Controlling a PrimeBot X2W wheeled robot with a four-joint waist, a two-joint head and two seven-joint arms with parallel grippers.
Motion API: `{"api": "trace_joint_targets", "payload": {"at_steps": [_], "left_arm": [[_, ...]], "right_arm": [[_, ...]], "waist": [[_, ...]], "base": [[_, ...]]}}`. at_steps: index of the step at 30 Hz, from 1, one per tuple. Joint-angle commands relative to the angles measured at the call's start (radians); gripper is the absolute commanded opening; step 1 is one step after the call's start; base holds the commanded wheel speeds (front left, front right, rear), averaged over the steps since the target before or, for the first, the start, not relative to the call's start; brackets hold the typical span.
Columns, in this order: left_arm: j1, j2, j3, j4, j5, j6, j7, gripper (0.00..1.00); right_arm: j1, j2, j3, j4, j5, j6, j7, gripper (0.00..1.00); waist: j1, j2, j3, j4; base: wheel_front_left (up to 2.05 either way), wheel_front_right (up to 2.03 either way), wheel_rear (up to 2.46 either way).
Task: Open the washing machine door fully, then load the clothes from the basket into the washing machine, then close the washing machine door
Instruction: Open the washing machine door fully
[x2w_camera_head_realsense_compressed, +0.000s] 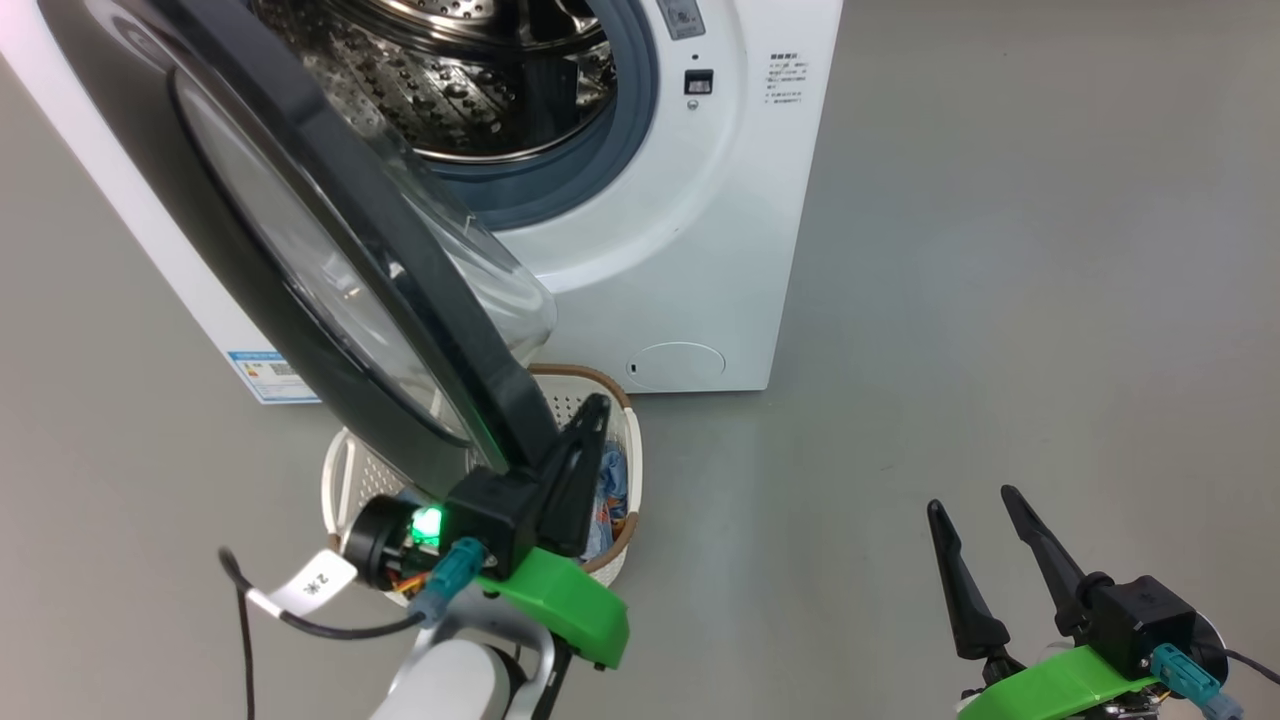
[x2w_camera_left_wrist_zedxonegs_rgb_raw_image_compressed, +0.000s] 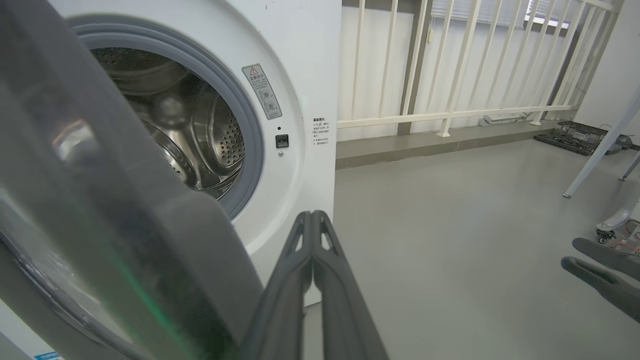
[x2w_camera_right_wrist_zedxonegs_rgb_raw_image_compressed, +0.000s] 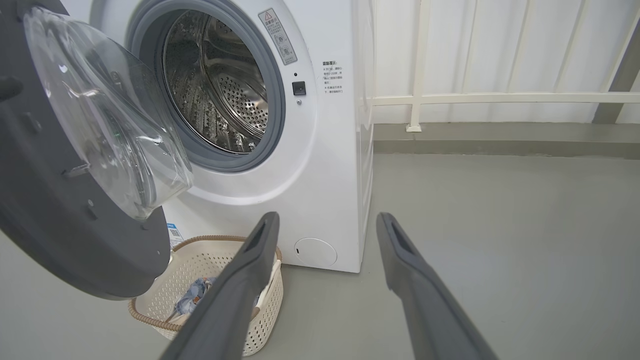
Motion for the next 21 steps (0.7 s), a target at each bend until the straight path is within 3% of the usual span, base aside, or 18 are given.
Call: {"api": "trace_joint_targets", "payload": {"at_steps": [1, 21], "left_arm": [[-0.030, 0.006, 0.040, -0.018, -0.004, 0.016, -0.011, 0.00], [0.059, 0.032, 0.085, -0.082, -0.036, 0.096, -0.009, 0.00]], "right_arm": [[-0.004, -0.002, 0.028, -0.028, 0.002, 0.002, -0.012, 1.00], [0.000, -0.002, 0.031, -0.093, -0.018, 0.002, -0.012, 1.00]], "waist": [[0.0000, 0.0000, 0.001, -0.001], [0.0000, 0.0000, 0.018, 0.000]], "base": [[0.00, 0.00, 0.00], [0.00, 0.00, 0.00]]}}
